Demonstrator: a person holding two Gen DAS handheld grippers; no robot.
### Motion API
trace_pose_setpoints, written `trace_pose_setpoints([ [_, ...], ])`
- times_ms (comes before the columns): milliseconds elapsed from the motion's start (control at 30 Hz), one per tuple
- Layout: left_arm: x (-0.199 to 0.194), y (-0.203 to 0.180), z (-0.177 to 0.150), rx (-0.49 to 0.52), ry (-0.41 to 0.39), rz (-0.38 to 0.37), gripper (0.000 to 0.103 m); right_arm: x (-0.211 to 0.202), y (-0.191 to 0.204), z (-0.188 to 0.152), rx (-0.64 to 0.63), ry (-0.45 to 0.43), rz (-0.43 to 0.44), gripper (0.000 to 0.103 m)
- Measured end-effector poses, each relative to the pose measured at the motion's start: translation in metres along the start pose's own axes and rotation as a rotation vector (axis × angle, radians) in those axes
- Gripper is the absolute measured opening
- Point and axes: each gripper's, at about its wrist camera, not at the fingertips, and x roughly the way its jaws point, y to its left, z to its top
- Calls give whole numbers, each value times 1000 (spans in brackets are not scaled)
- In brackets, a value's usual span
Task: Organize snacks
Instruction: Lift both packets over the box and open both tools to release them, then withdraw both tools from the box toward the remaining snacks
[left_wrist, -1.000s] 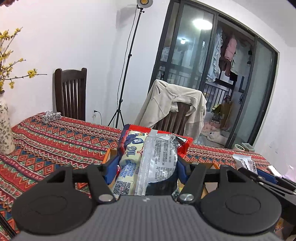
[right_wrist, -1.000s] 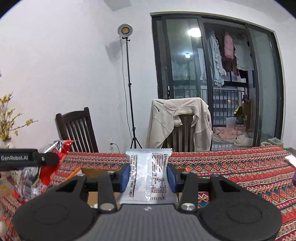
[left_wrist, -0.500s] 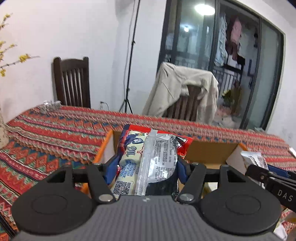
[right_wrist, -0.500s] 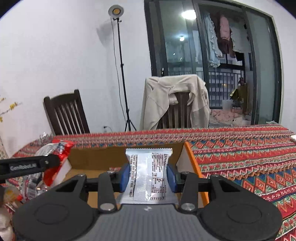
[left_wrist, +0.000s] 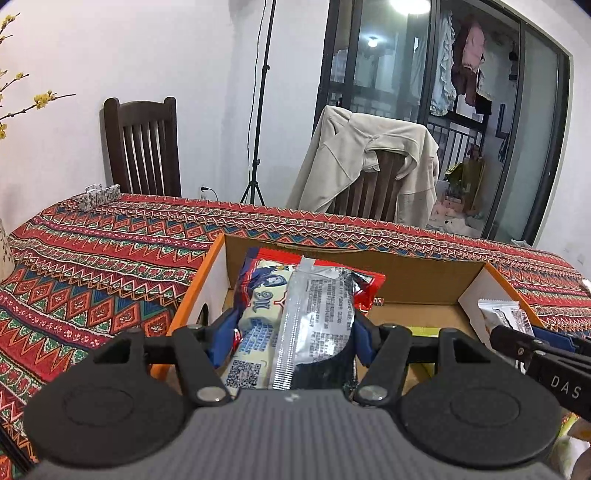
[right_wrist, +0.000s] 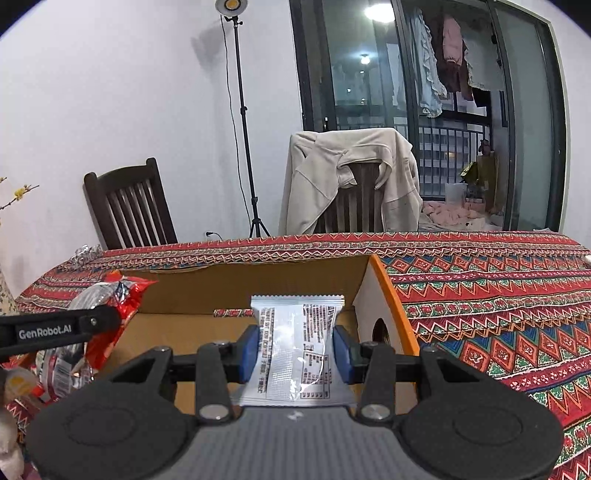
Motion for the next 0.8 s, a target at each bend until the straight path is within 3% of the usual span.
trace_pose_setpoints([
  [333, -3, 0, 0, 1, -17, -8, 65, 2, -1, 0, 1, 2, 5, 44],
  [367, -4, 0, 0, -4, -24, -12, 67, 1, -1, 0, 4, 0, 5, 45],
  [400, -5, 2, 1, -12, -30, -18, 77, 0, -2, 0, 8, -4, 4, 46],
  [467, -9, 4, 1, -23, -55, -25, 87, -2, -3, 1, 16, -10, 9, 56],
  [533, -14, 4, 2, -21, -77, -26, 97, -4, -4, 0, 19, -17, 8, 81],
  [567, -16, 4, 2, -25, -85, -29, 101, -5, -4, 0, 20, -21, 6, 86],
  [633, -20, 6, 3, -36, -99, -30, 103, -6, -3, 1, 22, -29, 12, 101],
  [800, -22, 6, 5, -56, -99, -37, 103, -7, -4, 2, 34, -33, 13, 103],
])
